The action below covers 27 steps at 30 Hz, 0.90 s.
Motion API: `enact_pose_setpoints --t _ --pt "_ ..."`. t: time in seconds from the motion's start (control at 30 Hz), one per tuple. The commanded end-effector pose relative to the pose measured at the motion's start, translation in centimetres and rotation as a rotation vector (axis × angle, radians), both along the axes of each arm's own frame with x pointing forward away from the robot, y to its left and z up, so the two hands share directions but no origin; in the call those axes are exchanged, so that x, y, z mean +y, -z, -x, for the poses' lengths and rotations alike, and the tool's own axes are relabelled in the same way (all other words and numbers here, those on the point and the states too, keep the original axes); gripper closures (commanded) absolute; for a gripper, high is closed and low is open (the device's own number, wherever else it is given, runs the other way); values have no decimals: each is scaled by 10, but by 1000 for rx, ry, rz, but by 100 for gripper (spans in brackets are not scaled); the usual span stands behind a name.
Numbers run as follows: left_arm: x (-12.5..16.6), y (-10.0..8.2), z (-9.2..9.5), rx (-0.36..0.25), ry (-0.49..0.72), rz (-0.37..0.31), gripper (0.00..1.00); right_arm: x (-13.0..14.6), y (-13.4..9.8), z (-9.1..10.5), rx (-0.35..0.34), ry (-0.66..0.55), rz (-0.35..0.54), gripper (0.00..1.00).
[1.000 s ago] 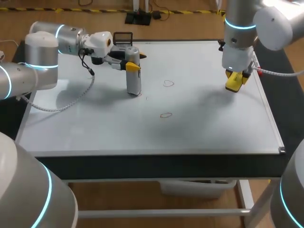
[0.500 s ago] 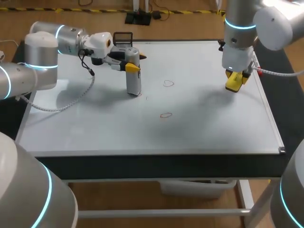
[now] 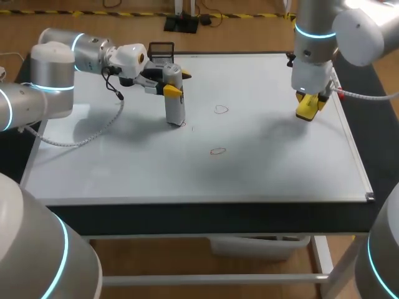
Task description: Pick up the inspection probe, press it on each red-marked spot on the whiteboard one by one, put down the probe, pick up the eraser, and wipe off all the red marks.
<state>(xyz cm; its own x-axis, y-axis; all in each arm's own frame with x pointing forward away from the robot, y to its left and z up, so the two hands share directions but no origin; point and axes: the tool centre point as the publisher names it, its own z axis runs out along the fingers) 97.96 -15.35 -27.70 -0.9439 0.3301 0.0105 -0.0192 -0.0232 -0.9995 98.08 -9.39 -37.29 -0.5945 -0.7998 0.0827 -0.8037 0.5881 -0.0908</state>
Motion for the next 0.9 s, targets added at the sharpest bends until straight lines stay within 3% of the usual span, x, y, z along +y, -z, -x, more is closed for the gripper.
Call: enact_pose_setpoints --t 0.03,0.53,0.73,0.9 --pt "1 0 4 -8 -4 -2 100 -1 -2 0 0 -1 3 100" --pt "2 -4 6 -15 -25 -11 100 -1 -2 0 0 -1 3 100" --pt "9 -23 1 -23 -72 -12 100 -1 -2 0 0 -1 3 100" --pt "31 -43 -12 -75 -127 -12 100 -1 -2 0 0 -1 3 100"
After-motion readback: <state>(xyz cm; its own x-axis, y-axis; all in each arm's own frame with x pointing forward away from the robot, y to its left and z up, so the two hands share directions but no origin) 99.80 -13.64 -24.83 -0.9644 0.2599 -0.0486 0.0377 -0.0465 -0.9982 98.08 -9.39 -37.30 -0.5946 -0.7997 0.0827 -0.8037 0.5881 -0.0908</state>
